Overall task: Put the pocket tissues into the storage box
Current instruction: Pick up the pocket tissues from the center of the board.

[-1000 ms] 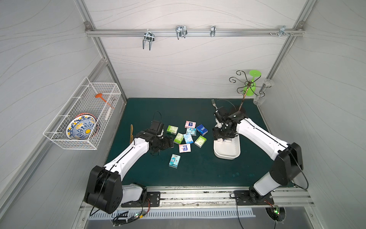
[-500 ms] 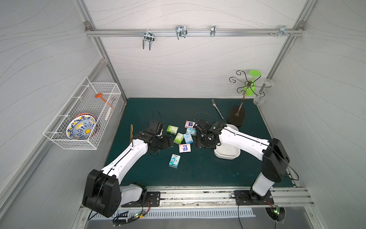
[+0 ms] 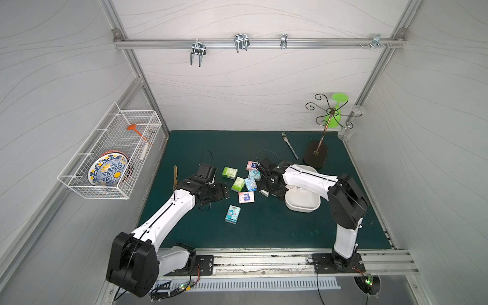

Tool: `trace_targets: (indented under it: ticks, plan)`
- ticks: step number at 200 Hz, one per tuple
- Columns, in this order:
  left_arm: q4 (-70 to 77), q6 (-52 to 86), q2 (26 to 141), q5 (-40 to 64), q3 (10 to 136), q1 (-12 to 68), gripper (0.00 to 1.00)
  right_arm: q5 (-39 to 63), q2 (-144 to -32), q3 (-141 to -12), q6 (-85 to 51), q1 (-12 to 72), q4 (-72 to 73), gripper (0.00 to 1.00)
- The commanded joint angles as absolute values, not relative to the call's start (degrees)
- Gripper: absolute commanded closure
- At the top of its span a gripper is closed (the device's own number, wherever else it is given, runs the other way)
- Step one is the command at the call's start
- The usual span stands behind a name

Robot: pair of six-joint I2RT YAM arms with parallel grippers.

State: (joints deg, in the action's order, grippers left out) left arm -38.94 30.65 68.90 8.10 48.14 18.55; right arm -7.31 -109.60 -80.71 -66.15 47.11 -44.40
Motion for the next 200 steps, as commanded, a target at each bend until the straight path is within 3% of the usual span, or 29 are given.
trace_targets:
  ticks: [1, 158, 182, 200]
  plan:
    - [-37.4, 30.7, 68.2, 7.0, 48.1, 18.7, 0.08, -7.9, -112.6, -83.0, -68.4, 46.5, -44.2, 0.11]
    - [-36.7, 29.5, 68.5, 5.4, 47.0, 18.7, 0.07, -8.2, -119.4, -88.6, -66.0, 44.3, -44.6, 0.12]
    - [-36.5, 29.4, 68.6, 5.0, 47.0, 18.7, 0.07, -7.8, -119.3, -88.1, -65.6, 44.2, -44.1, 0.20]
    - [-36.5, 29.4, 68.7, 4.9, 46.9, 18.7, 0.07, -7.6, -118.7, -87.8, -64.3, 44.3, -43.1, 0.37]
